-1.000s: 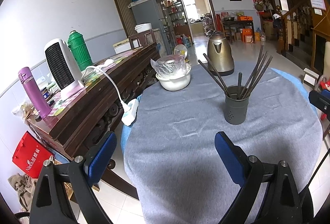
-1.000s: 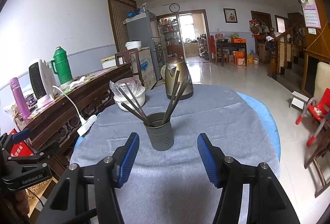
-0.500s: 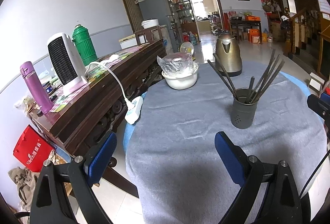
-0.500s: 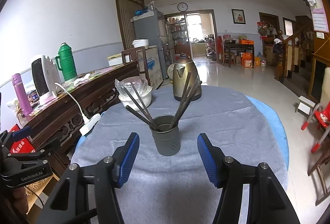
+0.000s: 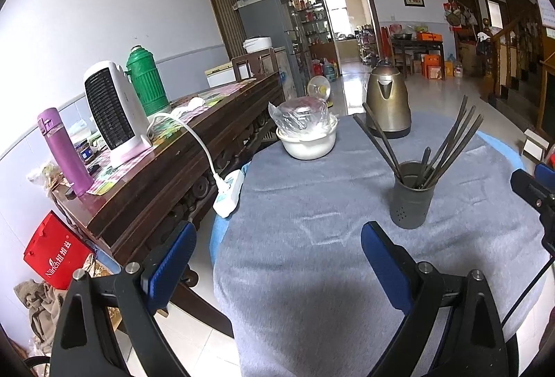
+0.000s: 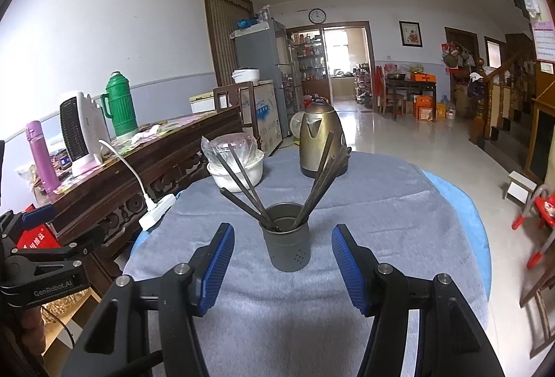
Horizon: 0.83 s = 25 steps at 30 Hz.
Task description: Organize utensils
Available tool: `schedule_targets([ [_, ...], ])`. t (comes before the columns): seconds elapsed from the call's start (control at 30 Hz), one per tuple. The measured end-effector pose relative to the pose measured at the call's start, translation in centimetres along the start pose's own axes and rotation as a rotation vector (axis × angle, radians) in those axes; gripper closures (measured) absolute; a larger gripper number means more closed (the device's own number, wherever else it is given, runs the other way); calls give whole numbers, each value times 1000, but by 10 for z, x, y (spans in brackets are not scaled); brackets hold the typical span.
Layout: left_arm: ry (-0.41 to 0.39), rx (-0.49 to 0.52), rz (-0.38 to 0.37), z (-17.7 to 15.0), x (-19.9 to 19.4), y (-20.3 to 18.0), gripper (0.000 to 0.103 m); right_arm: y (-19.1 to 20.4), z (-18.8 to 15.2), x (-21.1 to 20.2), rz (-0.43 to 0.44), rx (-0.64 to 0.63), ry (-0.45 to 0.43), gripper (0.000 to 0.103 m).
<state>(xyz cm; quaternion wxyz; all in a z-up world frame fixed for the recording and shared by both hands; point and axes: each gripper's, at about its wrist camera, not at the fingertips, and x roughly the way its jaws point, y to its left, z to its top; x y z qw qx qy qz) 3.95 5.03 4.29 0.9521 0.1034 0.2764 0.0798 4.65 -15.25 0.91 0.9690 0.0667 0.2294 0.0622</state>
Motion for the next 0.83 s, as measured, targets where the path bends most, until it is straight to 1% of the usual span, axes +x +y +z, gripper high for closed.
schedule_targets([
  [0.27,-5,-15,-1,6,4,-1,7,-1,3,6,0,-14,1,40],
  [0.7,14,-24,-7,10,22,-5,7,-6,5,25,-5,0,15,40],
  [0.77,26,-36,-30,10,31,-6,7,-12,4,32,-5,11,29,40],
  [0.83,59,-59,-76,6,52,-8,7,-23,0,41,-15,31,55,38],
])
